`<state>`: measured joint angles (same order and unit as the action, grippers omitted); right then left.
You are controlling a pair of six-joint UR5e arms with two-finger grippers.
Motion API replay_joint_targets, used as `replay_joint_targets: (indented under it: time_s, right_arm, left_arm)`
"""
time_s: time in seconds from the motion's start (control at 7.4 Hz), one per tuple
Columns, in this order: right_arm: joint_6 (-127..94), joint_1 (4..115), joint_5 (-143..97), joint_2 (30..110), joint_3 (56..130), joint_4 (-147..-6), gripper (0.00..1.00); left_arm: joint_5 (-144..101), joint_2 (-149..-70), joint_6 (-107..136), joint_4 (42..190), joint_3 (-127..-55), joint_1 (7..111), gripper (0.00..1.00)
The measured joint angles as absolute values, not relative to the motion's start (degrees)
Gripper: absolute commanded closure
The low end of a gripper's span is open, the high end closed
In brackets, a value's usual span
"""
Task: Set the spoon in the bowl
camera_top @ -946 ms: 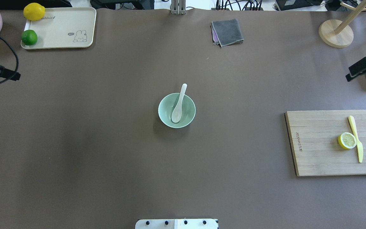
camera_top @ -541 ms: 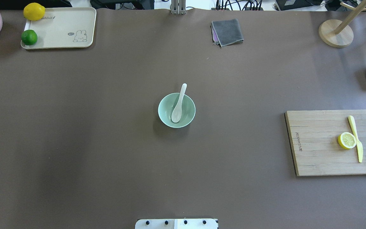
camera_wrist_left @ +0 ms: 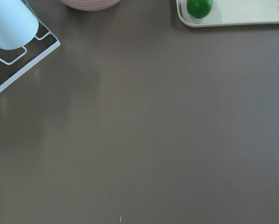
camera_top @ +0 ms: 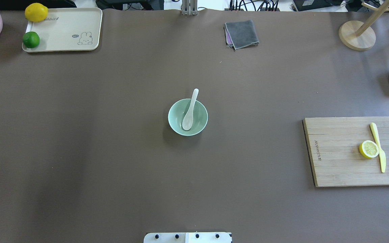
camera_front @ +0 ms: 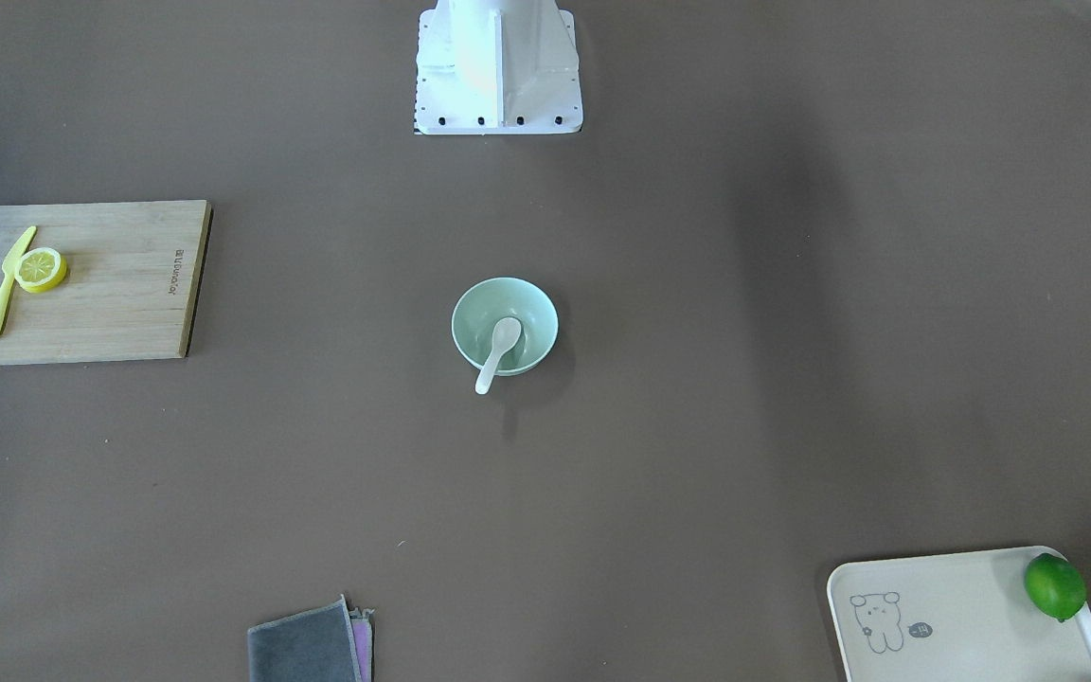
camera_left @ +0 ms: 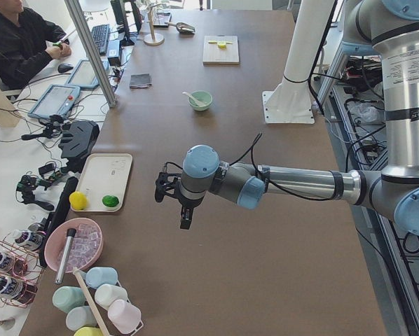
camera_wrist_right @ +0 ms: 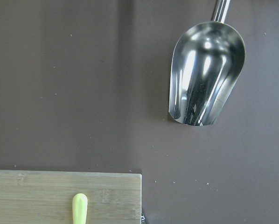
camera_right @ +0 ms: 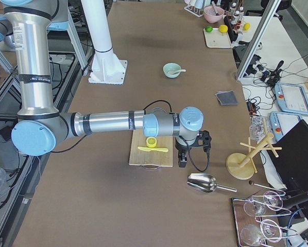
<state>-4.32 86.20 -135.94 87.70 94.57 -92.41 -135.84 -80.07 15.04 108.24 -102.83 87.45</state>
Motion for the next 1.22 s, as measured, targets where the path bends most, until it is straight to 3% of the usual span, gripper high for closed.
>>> replay_joint_targets:
  time_s: [1.22]
  right_arm:
    - [-6.8,84.9,-135.2,87.3,94.9,-92.4,0.0]
  left_arm:
    - [-134.6,-80.5,9.6,106.1,-100.5,87.9,0.02]
